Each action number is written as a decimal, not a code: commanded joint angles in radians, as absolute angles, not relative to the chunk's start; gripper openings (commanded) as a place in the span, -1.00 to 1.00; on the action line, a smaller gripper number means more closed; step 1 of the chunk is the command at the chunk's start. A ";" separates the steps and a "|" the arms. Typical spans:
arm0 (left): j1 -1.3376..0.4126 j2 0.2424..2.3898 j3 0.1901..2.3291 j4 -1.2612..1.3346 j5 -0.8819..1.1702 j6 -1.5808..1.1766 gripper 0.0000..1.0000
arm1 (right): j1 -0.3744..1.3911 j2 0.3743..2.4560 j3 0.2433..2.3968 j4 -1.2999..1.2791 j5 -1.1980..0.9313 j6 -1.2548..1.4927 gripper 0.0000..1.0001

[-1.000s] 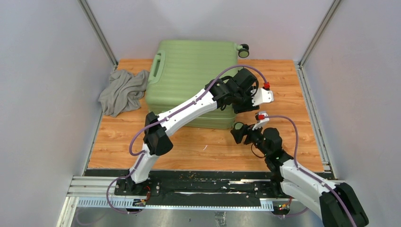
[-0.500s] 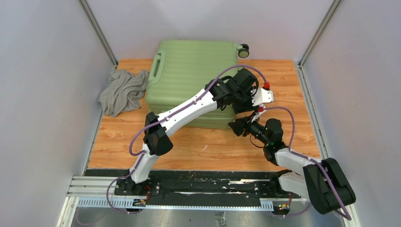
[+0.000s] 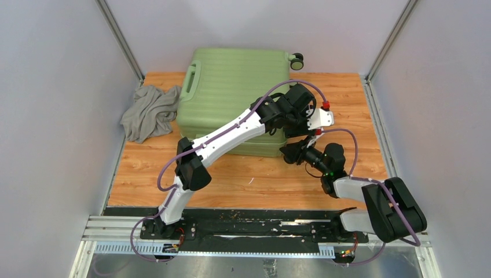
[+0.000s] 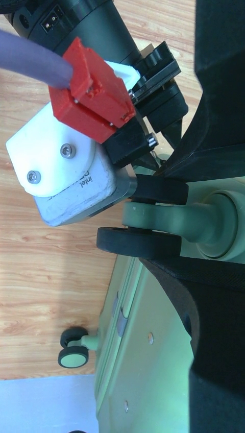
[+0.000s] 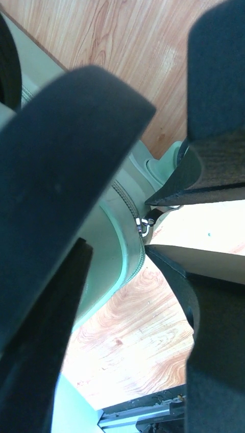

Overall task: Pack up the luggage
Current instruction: Zip the luggage at the center of the board.

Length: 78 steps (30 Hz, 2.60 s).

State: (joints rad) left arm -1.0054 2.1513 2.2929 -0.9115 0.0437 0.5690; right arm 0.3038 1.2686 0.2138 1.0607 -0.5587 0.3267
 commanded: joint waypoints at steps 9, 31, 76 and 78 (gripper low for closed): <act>-1.014 1.978 2.374 -0.746 0.016 0.610 -1.00 | 0.264 1.395 0.222 1.201 -0.589 0.369 -0.04; -1.024 1.963 2.429 -0.760 -0.081 0.722 -1.00 | 0.243 1.323 0.254 1.188 -0.624 0.390 -0.70; -1.072 1.948 2.456 -0.761 -0.095 0.847 -1.00 | 0.245 1.482 0.232 1.308 -0.666 0.442 -0.33; -1.072 1.948 2.454 -0.762 -0.096 0.845 -1.00 | 0.247 1.490 0.241 1.325 -0.675 0.451 -0.35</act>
State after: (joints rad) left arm -1.0431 2.1342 2.3280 -0.9890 -0.0761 0.7818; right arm 0.2588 1.4750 0.2413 1.2503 -0.6853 0.4469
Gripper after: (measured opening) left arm 0.484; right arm 0.333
